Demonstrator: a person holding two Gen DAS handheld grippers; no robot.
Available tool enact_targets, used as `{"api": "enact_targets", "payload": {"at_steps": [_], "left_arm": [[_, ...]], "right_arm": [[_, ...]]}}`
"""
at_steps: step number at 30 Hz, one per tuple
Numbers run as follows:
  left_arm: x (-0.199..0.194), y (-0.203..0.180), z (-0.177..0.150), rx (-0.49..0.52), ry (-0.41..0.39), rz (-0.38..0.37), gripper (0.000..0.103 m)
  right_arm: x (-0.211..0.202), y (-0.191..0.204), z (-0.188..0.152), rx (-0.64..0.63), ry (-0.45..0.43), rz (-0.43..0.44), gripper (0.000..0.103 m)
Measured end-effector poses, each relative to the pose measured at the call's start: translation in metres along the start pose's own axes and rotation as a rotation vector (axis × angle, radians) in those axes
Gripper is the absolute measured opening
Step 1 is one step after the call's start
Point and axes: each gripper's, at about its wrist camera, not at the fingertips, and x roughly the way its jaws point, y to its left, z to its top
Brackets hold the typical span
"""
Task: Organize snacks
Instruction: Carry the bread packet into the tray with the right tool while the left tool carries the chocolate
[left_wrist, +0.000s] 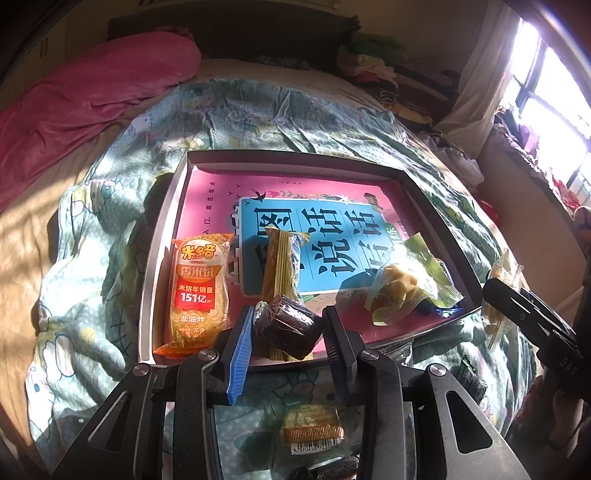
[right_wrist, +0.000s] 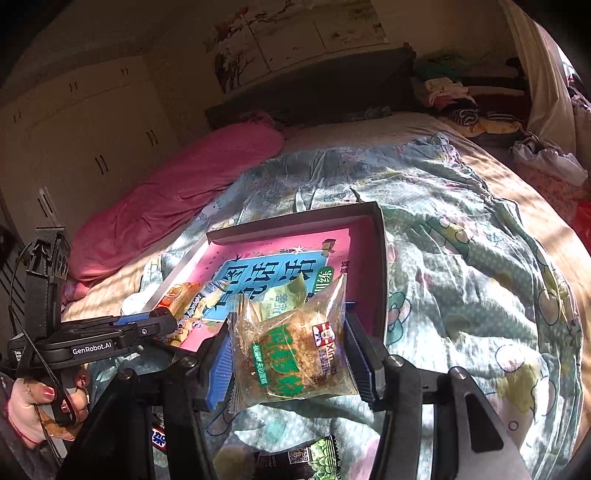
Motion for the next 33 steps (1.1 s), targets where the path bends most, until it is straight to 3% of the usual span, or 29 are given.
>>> {"api": "enact_targets", "payload": {"at_steps": [15, 23, 33], "left_arm": [[0.006, 0.008, 0.001, -0.015, -0.010, 0.038, 0.038], [0.006, 0.004, -0.001, 0.023, -0.017, 0.067, 0.038], [0.008, 0.005, 0.000, 0.015, -0.011, 0.060, 0.038]], "right_arm": [[0.012, -0.008, 0.005, 0.007, -0.002, -0.028, 0.055], [0.018, -0.011, 0.010, 0.004, 0.000, -0.042, 0.055], [0.033, -0.009, 0.012, -0.041, 0.019, -0.066, 0.055]]}}
